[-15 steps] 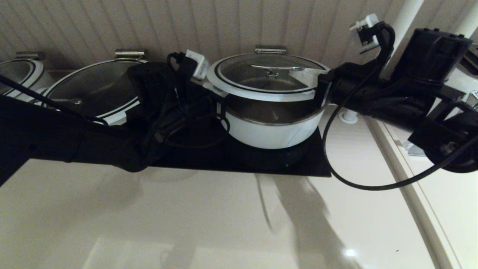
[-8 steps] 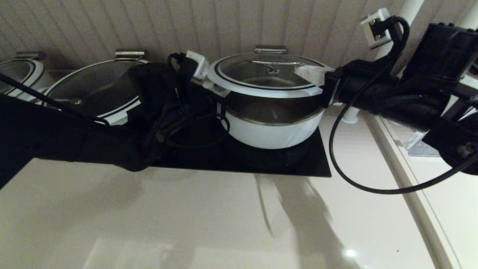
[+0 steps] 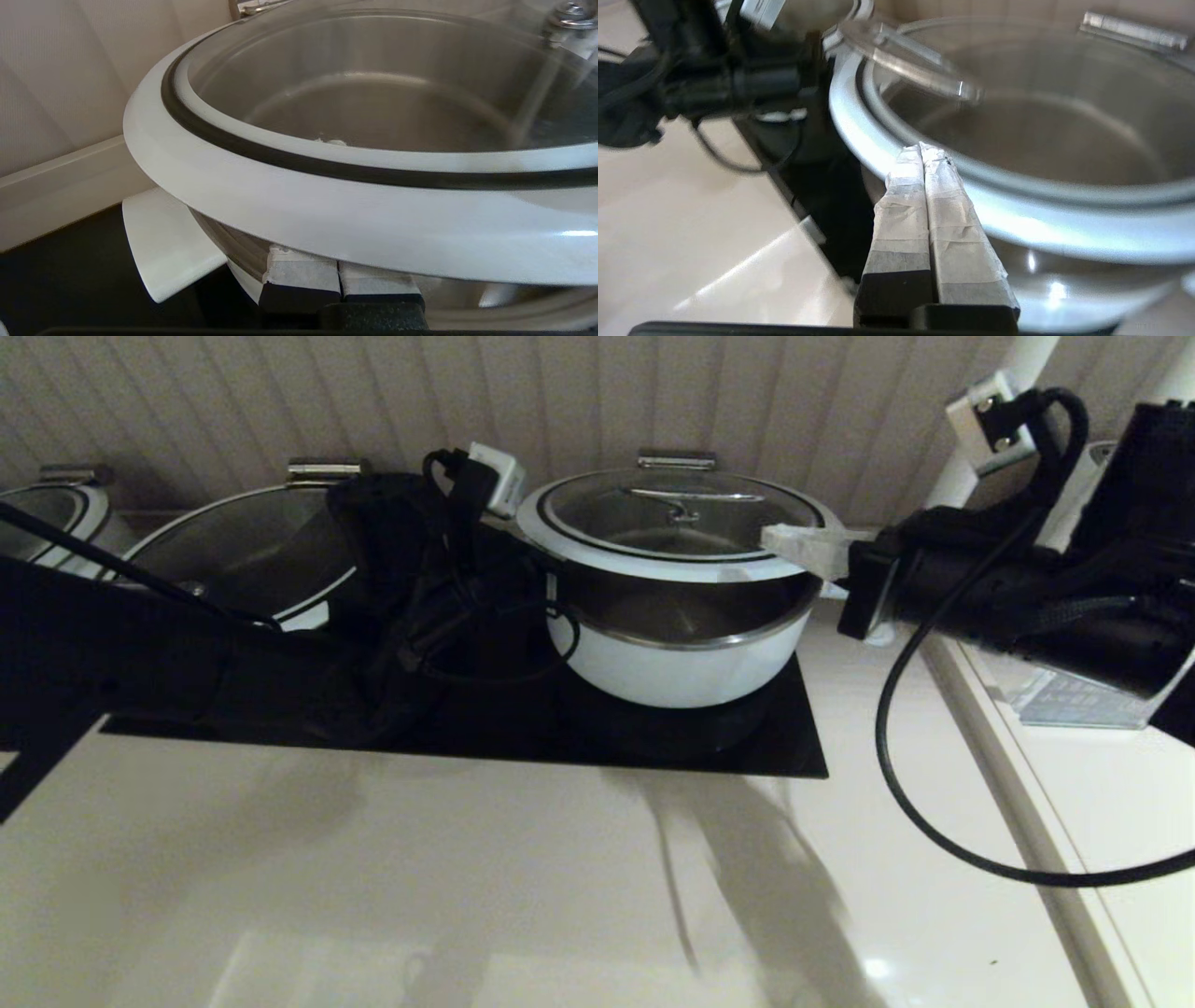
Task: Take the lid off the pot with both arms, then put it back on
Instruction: Hold the pot lid with the left arm, then open the pot lid completely
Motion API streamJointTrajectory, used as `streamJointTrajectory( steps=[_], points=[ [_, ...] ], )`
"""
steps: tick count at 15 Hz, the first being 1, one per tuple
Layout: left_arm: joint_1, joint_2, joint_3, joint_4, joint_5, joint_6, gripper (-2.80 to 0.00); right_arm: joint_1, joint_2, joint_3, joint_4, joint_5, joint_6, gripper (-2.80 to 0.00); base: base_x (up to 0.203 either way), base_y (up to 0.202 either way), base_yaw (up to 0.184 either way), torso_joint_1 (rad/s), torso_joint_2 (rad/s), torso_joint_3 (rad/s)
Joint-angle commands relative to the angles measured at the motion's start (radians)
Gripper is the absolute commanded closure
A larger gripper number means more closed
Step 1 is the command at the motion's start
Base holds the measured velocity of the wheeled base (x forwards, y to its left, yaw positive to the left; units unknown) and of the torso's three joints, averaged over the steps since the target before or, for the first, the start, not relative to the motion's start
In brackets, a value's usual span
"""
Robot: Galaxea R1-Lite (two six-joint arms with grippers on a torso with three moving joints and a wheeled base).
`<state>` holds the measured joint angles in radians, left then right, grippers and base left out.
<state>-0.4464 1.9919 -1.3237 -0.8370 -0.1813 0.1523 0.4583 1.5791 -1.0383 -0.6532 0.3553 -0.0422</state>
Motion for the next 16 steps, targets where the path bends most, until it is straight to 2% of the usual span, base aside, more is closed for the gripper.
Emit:
streamJointTrajectory(
  steps=[1, 7, 13, 16],
  points=[
    [0.000, 0.002, -0.008, -0.008, -0.001, 0.001, 0.00, 0.000, -0.061, 0.027, 0.029, 0.002, 0.012, 0.00, 0.000, 0.000, 0.000, 0.000, 0.00, 0.000],
    [0.002, -0.002, -0.008, -0.008, -0.001, 0.001, 0.00, -0.006, -0.193, 0.148, 0.046, -0.001, 0.040, 0.00, 0.000, 0.000, 0.000, 0.000, 0.00, 0.000],
    [0.002, -0.002, -0.006, -0.008, 0.009, 0.001, 0.00, -0.108, -0.306, 0.320, 0.046, -0.002, 0.039, 0.00, 0.000, 0.000, 0.000, 0.000, 0.00, 0.000],
    [0.002, -0.002, -0.006, -0.010, 0.011, 0.001, 0.00, -0.118, -0.323, 0.354, 0.043, -0.003, 0.039, 0.00, 0.000, 0.000, 0.000, 0.000, 0.00, 0.000]
  ],
)
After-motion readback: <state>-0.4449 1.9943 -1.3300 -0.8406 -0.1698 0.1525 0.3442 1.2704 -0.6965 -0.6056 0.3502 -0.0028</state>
